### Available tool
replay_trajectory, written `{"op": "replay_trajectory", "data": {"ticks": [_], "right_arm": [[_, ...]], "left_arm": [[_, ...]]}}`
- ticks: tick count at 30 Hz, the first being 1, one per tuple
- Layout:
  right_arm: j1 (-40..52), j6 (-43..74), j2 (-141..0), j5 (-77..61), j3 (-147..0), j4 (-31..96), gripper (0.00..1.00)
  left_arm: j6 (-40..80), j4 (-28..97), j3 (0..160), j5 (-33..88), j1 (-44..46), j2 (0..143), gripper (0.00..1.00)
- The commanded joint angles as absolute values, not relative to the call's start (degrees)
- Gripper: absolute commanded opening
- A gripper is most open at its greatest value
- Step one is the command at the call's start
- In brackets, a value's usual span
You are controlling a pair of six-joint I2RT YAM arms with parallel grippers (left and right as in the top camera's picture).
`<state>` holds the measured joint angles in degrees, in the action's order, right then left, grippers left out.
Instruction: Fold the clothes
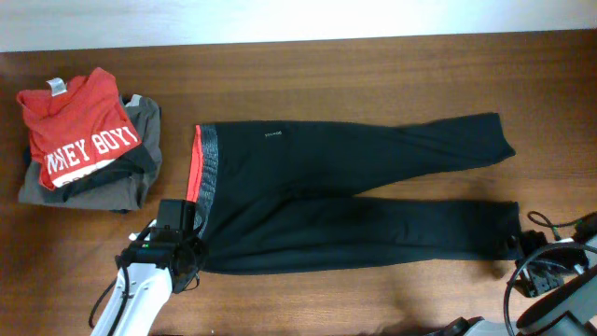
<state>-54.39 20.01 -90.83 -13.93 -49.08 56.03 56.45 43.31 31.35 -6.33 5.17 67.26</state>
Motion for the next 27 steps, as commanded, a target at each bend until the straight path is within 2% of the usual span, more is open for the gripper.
{"op": "replay_trajectory", "data": {"ticks": [1, 10, 27], "right_arm": [[-57.2, 20.2, -91.0, -12.8, -48.2, 54.2, 0.64], [-57.4, 20.3, -92.1, -10.3, -45.4, 47.8, 0.58], [-57.4, 20.3, -92.1, -15.9, -45.4, 43.1, 0.59]], "left_arm": [[54.4, 43.9, 32.0, -7.9, 4.8, 66.7, 0.00], [54.3, 44.1, 32.0, -7.9, 4.8, 66.7, 0.01], [54.3, 44.2, 32.0, -7.9, 4.8, 66.7, 0.01]]}}
